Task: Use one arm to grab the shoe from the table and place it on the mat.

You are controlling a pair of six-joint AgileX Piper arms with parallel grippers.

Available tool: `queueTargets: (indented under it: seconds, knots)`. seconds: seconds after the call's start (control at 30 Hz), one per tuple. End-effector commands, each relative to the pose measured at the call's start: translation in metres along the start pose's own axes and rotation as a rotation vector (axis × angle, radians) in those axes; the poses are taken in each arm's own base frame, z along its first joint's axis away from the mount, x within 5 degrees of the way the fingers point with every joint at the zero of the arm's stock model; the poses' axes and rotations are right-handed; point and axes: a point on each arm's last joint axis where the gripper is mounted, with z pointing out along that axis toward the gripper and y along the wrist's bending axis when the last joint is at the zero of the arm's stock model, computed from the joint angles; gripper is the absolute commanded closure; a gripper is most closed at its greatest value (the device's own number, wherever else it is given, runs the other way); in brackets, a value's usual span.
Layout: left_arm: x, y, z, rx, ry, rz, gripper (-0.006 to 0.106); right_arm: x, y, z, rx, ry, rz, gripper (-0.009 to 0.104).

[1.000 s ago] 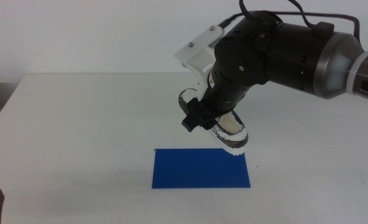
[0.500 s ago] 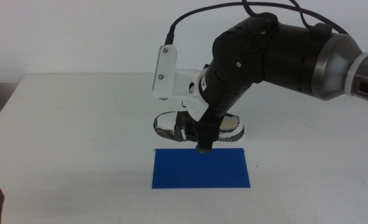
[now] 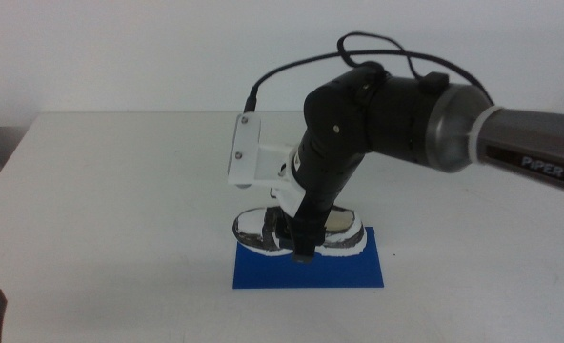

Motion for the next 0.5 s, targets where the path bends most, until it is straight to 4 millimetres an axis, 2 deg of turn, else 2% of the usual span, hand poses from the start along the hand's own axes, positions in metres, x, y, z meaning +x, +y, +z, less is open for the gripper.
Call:
queueTargets:
  seconds: [0.0, 0.2, 0.47]
  knots:
    - [-0.006, 0.000, -0.001, -0.001, -0.084, -0.014, 0.007, -0.004, -0.009, -0.021, 0.064, -0.069, 0.000, 0.099]
    - [-0.006, 0.000, -0.001, -0.001, -0.084, -0.014, 0.007, 0.003, -0.011, 0.002, 0.015, -0.044, 0.016, 0.099]
    - [-0.006, 0.000, -0.001, -0.001, -0.084, -0.014, 0.007, 0.009, -0.018, 0.017, 0.026, -0.032, 0.004, 0.099]
